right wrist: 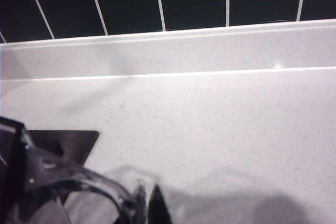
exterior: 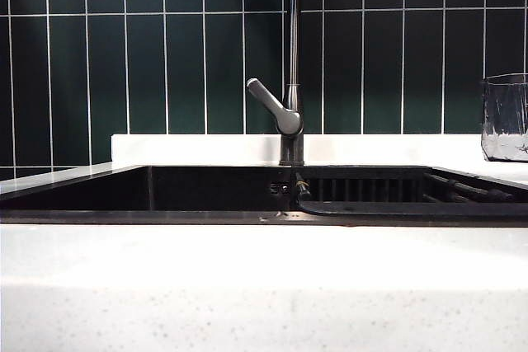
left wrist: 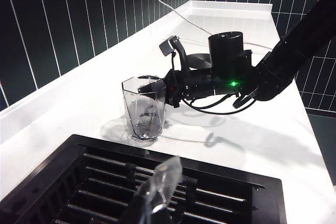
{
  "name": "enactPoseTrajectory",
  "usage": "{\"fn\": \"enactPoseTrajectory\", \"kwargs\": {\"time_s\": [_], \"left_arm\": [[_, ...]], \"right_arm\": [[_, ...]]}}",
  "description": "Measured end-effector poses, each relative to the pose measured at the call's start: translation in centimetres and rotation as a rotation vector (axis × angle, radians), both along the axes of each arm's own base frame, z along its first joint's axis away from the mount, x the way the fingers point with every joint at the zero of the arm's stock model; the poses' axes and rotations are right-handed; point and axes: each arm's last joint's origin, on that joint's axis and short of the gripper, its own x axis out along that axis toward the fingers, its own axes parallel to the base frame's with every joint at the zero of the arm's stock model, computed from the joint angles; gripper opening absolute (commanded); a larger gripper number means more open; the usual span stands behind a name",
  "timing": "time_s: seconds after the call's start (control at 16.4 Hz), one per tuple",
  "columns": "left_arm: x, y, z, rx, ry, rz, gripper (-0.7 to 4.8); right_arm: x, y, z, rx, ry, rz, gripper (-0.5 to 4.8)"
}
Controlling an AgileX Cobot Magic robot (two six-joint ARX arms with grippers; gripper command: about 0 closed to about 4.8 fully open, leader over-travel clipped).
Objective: Pick up the mug next to the sink, go to the faucet to get some water, pour the water into the sink, and finally put the mug back to its place.
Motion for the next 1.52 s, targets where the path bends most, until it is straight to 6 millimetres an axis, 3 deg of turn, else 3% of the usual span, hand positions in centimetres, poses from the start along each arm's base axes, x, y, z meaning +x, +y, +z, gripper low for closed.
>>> {"fn": "enactPoseTrajectory", "kwargs": {"time_s": [1.52], "left_arm": [[0.1,-0.1,-0.2,0.005,-0.002,0.001,-0.06]], "right_arm": [[0.3,-0.7,-1.7,0.018,0.031,0.040,-0.05]]}}
